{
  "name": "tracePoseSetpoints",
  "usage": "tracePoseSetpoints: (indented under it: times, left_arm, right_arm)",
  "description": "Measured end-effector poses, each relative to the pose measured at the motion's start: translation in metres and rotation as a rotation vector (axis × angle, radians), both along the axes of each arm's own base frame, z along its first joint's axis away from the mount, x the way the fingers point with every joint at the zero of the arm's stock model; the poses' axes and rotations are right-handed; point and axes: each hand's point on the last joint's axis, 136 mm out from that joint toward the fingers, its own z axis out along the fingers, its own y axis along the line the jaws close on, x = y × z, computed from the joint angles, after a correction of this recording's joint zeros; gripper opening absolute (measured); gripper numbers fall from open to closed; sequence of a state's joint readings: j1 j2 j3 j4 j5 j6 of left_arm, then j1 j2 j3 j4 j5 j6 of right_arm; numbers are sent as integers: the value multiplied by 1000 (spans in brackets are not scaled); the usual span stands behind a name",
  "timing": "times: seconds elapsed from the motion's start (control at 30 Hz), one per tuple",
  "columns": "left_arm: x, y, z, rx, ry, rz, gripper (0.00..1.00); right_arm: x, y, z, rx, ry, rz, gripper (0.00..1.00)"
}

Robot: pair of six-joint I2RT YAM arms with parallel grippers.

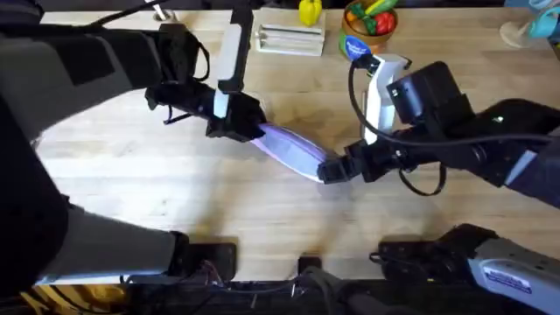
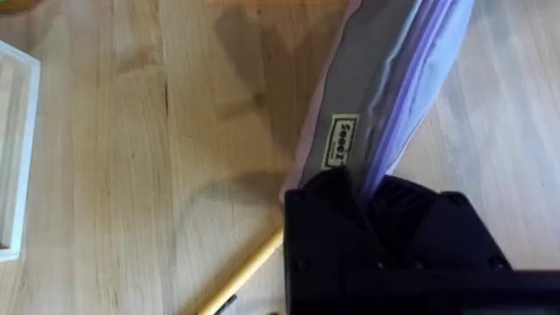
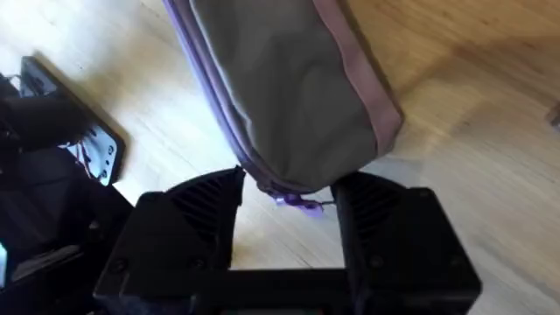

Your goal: Unzip the bag, pick up the pens from the table one at a time and place them inside, then zip the bag closed.

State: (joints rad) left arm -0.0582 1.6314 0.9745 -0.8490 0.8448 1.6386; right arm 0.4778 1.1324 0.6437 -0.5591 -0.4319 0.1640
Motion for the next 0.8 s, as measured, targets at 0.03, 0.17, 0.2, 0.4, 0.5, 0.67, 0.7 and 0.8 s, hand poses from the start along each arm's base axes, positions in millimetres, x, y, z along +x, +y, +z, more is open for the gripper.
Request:
tracePoseSetpoints:
  times: [0.03,0.17,0.2,0.4,0.5,0.67,0.7,0.8]
  left_arm:
    - [0,0,0,0,0,0,41]
    - [0,0,0,0,0,0,41]
    - [0,0,0,0,0,0,41]
    - [0,0,0,0,0,0,41]
    - [0,0,0,0,0,0,41]
    - [0,0,0,0,2,0,41]
    - [-1,0,0,0,4,0,41]
    - [-1,0,0,0,8,0,41]
  right_arm:
    - [0,0,0,2,2,1,598]
    - [-1,0,0,1,5,1,482]
    - [-2,-1,-1,-2,9,2,468]
    - [-16,-7,-6,-32,61,28,413]
    - [-20,-8,-7,-37,75,36,395]
    - [-16,-5,-5,-25,55,39,375]
    - [-14,-4,-4,-19,42,40,362]
    - [-12,-3,-4,-16,34,41,251]
